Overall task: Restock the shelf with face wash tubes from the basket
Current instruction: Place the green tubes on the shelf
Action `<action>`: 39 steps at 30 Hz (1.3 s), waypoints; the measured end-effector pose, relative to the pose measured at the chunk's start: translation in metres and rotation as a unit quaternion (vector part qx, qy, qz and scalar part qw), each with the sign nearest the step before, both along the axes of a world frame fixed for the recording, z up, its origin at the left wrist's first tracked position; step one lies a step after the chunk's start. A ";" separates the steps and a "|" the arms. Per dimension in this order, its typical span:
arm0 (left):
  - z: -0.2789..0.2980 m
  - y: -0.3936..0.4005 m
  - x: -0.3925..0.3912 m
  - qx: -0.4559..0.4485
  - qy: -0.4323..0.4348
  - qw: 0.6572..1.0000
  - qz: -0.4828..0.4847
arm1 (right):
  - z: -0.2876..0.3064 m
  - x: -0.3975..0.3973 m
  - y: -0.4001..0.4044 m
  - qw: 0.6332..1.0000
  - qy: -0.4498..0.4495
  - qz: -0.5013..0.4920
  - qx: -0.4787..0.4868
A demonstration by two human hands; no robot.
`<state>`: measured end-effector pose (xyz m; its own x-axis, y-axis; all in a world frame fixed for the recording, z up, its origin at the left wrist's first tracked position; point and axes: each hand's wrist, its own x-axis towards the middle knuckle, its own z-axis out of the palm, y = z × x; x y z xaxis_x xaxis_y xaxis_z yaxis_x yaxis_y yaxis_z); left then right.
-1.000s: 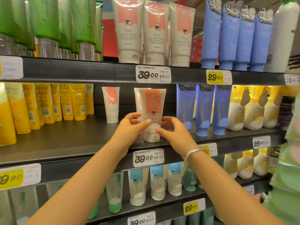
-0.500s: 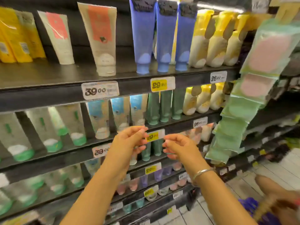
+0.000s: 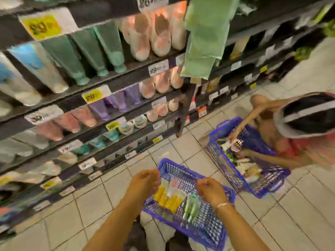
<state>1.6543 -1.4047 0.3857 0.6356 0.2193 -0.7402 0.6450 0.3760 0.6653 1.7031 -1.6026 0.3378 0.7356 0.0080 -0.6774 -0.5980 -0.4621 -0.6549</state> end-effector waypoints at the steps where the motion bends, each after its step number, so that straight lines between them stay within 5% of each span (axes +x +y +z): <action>1: -0.020 -0.012 -0.003 -0.002 0.018 1.000 -0.007 | -0.022 -0.006 -0.013 1.000 0.020 -0.009 -0.010; 17: -0.358 -0.048 -0.031 0.068 0.189 0.964 -0.176 | -0.361 -0.067 -0.058 0.977 0.196 -0.060 -0.057; 23: -0.481 -0.053 -0.031 0.108 0.215 0.946 -0.215 | -0.487 -0.088 -0.074 0.977 0.179 -0.055 -0.105; 31: -0.602 -0.072 -0.006 0.243 0.222 0.917 -0.226 | -0.562 -0.103 -0.089 0.971 0.154 -0.111 -0.147; 39: -0.664 -0.089 0.026 0.324 0.163 0.888 -0.282 | -0.608 -0.104 -0.097 0.967 0.141 -0.162 -0.140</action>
<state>1.6805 -1.4934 -0.2784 0.5553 0.3809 -0.7393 0.8067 -0.4630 0.3674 1.5990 -1.6996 -0.2701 0.4546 -0.4041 -0.7937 -0.8776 -0.3553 -0.3218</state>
